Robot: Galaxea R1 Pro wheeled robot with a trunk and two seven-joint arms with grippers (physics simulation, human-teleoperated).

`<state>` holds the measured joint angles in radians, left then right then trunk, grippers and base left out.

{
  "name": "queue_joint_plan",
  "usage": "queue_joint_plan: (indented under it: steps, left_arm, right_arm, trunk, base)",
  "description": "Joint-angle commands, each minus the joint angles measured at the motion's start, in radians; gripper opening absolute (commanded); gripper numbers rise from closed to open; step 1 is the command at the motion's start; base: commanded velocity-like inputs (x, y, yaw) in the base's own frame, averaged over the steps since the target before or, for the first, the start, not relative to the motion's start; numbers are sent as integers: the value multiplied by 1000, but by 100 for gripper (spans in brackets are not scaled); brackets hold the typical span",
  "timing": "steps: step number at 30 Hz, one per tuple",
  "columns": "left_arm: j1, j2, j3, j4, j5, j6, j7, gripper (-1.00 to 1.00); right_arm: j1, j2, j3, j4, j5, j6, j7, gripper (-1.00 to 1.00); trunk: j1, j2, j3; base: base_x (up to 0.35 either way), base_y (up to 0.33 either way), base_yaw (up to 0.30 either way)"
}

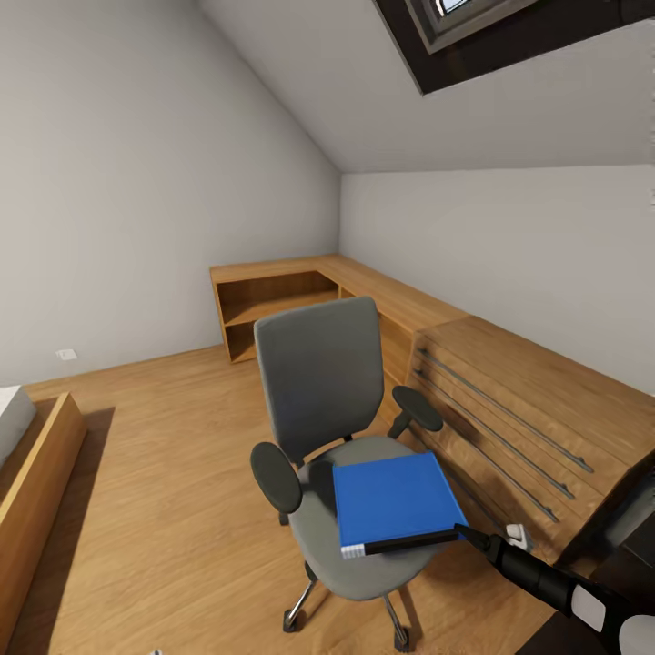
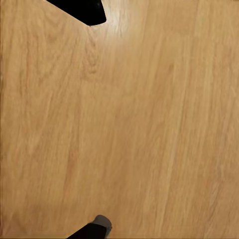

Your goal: In the bedroom, organize the workspace by keeping the computer under the desk, ensuring the monitor is on the desk, placing the keyboard on the desk next to the monitor, placing the mouse on the desk next to the keyboard, moving the folder from the swivel chair onto the desk next to the mouse, stacking the notebook on top of the folder with the pen on top of the notebook, and positioning the swivel chair next to the desk.

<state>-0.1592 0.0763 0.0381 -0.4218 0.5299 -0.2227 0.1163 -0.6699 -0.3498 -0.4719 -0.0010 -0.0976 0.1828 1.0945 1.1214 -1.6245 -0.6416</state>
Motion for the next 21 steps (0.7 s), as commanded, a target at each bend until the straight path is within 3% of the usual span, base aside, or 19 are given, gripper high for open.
queue_joint_plan:
  steps: [1, 10, 14, 21]
  left_arm:
    - [0, 0, -3, 0, 7, -3, 2, 100]
    - [0, -1, -4, 0, 5, -3, 2, 100]
    - [0, -2, -4, 0, 6, -2, 2, 100]
    - [0, -3, -3, 25, 7, -1, 2, 100]
  right_arm:
    - [0, 3, 5, 0, -10, 10, 2, -100]
    - [0, 8, 4, 0, -11, 12, 2, -100]
    - [0, 8, 4, 0, -11, 13, 3, -100]
    - [0, 9, 4, -1, -11, 12, 3, -100]
  trunk:
    - [-1, 0, -1]
    - [-1, 0, -1]
    - [-16, 28, 12]
    - [-43, 77, 34]
  base:
    - [-294, 0, 0]
    - [-104, 0, -136]
    - [-8, 0, -175]
    - [-1, 0, -22]
